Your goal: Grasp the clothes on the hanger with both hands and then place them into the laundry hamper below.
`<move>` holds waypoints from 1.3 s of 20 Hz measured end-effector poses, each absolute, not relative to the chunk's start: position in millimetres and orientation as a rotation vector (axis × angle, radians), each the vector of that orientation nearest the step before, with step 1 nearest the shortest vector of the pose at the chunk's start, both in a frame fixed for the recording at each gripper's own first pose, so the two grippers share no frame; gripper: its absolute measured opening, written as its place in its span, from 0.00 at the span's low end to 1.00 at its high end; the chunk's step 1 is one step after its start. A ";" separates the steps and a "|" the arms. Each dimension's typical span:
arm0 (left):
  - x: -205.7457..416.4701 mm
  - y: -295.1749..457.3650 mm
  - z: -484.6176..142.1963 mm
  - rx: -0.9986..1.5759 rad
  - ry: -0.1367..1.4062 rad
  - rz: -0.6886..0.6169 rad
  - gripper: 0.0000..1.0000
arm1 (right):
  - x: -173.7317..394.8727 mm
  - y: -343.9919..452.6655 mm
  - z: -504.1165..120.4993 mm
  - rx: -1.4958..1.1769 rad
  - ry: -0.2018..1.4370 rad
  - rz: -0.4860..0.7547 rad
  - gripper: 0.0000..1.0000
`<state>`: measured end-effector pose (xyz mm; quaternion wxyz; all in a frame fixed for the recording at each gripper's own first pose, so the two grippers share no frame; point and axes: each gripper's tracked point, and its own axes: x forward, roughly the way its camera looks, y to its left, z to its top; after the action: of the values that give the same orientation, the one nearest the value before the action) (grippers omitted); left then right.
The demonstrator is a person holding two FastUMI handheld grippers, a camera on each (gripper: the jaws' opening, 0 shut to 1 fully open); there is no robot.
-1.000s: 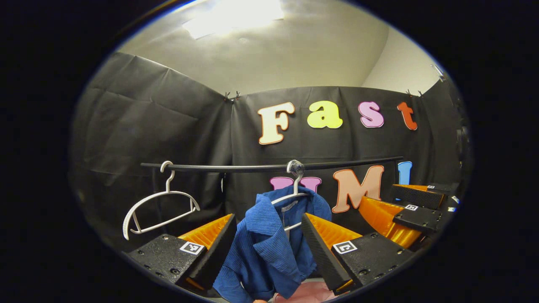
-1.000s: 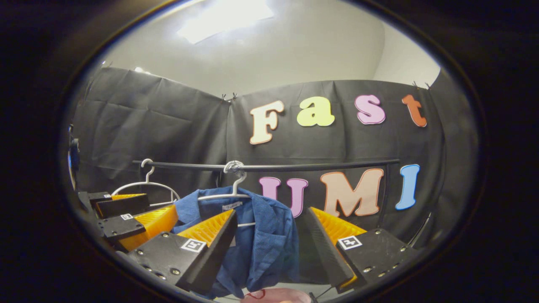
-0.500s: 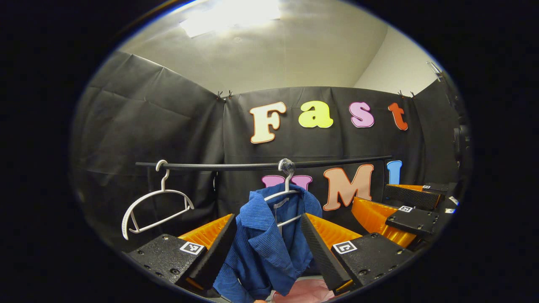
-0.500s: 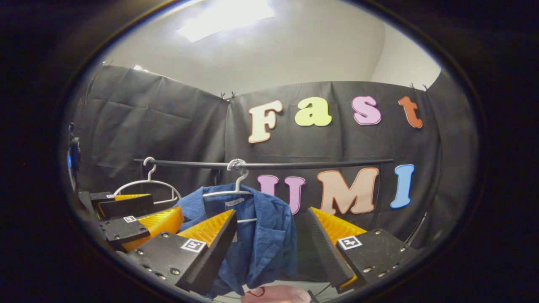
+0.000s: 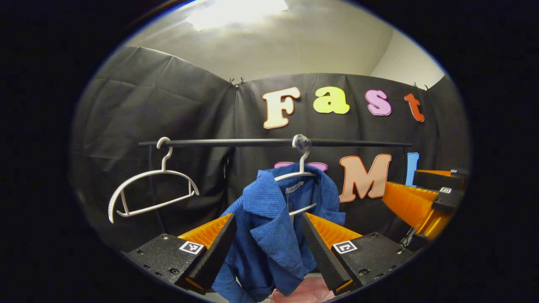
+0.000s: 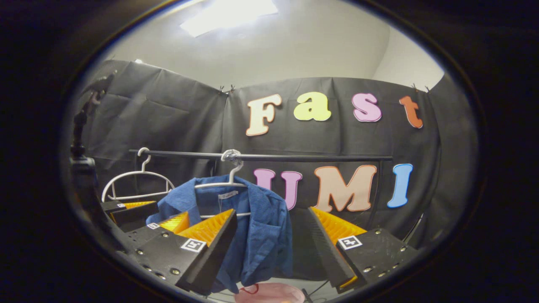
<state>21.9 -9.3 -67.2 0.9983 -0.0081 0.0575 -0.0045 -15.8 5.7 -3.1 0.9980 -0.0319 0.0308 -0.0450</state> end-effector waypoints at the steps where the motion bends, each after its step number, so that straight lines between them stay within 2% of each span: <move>1: 27.0 -12.1 -75.4 -0.021 0.130 -0.005 0.93 | -14.8 3.0 -4.8 -0.068 0.065 -0.102 0.98; 3: 34.8 -15.7 -91.4 -0.047 0.151 0.007 0.96 | -13.9 -3.1 -8.3 -0.078 0.075 -0.131 0.98; 6: 47.9 -7.6 -112.8 -0.061 0.168 0.073 0.93 | -17.2 -8.9 -7.2 -0.088 0.081 -0.178 0.98; 7: 50.7 -2.6 -117.1 -0.062 0.166 0.098 0.96 | -27.3 -21.0 -4.7 -0.092 0.082 -0.192 0.98; 9: 58.7 4.6 -119.3 -0.050 0.140 0.137 0.93 | -37.2 -37.0 -2.7 -0.108 0.085 -0.217 0.98; 10: 63.3 6.7 -119.2 -0.038 0.128 0.151 0.95 | -39.4 -39.0 -3.4 -0.115 0.086 -0.229 0.98; 13: 74.9 12.9 -115.8 -0.045 0.108 0.169 0.94 | -45.0 -45.4 -4.3 -0.109 0.085 -0.247 0.99; 14: 74.8 18.1 -116.8 -0.044 0.108 0.181 0.93 | -46.7 -45.8 -5.7 -0.103 0.086 -0.249 0.95; 17: 76.8 33.5 -119.6 -0.046 0.114 0.212 0.54 | -47.5 -46.7 -6.1 -0.095 0.085 -0.248 0.98; 21: 75.7 38.9 -117.4 -0.028 0.115 0.194 0.15 | -45.2 -42.9 -11.5 -0.089 0.094 -0.228 0.98; 23: 75.6 36.0 -116.7 -0.025 0.125 0.163 0.07 | -44.4 -41.4 -14.9 -0.082 0.101 -0.218 0.98; 24: 74.9 33.9 -115.6 -0.020 0.124 0.144 0.07 | -42.8 -40.9 -15.9 -0.078 0.103 -0.213 0.94; 26: 71.7 33.9 -113.6 0.006 0.128 0.115 0.06 | -40.0 -40.2 -19.2 -0.075 0.109 -0.202 0.98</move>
<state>71.7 33.9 -113.6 0.9963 0.0028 0.0640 0.0574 -40.0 -40.2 -19.2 0.9927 -0.0375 0.0545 -0.1010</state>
